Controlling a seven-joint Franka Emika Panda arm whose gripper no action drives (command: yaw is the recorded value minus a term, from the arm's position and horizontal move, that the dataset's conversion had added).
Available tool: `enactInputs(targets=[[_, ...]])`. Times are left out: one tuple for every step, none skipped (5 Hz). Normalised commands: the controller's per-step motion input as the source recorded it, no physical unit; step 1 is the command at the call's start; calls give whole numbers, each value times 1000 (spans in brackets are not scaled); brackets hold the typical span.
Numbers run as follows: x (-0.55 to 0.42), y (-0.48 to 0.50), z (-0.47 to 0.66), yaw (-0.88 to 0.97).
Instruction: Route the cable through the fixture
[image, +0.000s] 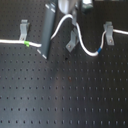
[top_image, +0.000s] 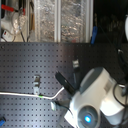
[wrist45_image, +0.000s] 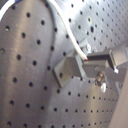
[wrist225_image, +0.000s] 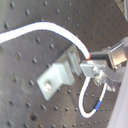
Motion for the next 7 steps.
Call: enactInputs(targets=[[0, 0, 11, 0], [-264, -341, 296, -151], [0, 0, 0, 9], [-41, 27, -85, 368], [-96, 76, 1, 620], [-157, 22, 5, 586], [-164, -141, 16, 100]])
